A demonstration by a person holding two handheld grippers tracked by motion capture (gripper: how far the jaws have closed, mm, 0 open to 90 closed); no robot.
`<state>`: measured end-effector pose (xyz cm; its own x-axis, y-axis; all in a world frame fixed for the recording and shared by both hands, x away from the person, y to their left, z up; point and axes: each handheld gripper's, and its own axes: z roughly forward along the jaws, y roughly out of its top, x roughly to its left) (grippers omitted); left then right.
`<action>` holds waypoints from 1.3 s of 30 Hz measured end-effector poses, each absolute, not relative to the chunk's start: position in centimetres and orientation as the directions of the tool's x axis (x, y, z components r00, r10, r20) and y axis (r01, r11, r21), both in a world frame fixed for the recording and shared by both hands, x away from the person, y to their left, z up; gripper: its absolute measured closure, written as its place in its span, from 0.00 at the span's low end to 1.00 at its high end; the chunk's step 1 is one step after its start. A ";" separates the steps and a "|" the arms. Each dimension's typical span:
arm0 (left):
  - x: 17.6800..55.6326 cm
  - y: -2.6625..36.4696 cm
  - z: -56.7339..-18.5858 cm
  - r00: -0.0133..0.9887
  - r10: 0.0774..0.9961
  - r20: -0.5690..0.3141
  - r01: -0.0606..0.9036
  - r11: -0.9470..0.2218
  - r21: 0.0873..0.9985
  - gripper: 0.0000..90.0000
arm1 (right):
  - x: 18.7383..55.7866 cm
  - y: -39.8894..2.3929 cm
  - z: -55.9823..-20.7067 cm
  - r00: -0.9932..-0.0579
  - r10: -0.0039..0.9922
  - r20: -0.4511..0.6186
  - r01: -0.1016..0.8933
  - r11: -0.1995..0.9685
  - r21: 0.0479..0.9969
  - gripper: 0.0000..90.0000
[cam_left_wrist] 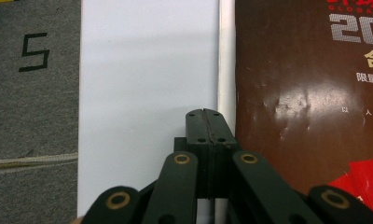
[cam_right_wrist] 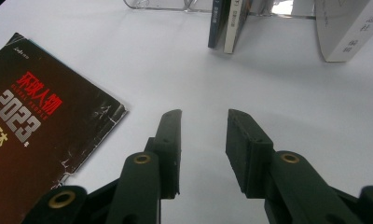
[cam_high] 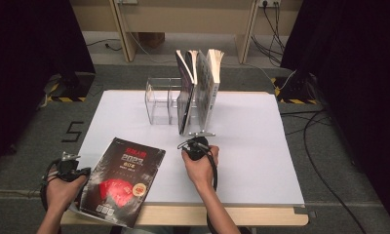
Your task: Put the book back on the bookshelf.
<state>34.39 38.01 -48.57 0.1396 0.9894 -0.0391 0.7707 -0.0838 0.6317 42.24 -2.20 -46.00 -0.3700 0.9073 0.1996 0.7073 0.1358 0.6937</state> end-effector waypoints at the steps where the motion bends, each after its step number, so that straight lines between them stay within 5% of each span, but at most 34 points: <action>1: 34.4 38.0 -48.6 0.142 0.989 -0.039 0.772 -0.086 0.630 1.00 | 42.3 -2.2 -46.0 -0.369 0.908 0.198 0.708 0.137 0.693 0.74; 17: 33.8 35.5 -48.7 0.235 0.966 -0.105 0.767 -0.118 0.630 1.00 | 42.7 -1.9 -46.7 -0.369 0.905 0.209 0.734 0.146 0.664 0.73; 39: 33.3 29.9 -48.8 0.368 0.926 -0.089 0.722 -0.224 0.654 1.00 | 45.1 -1.9 -47.0 -0.351 0.902 0.251 0.784 0.137 0.606 0.70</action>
<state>33.31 29.90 -48.80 0.3677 0.9257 -0.0894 0.7223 -0.2237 0.6544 45.12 -1.95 -46.99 -0.3515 0.9020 0.2506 0.7837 0.1370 0.6058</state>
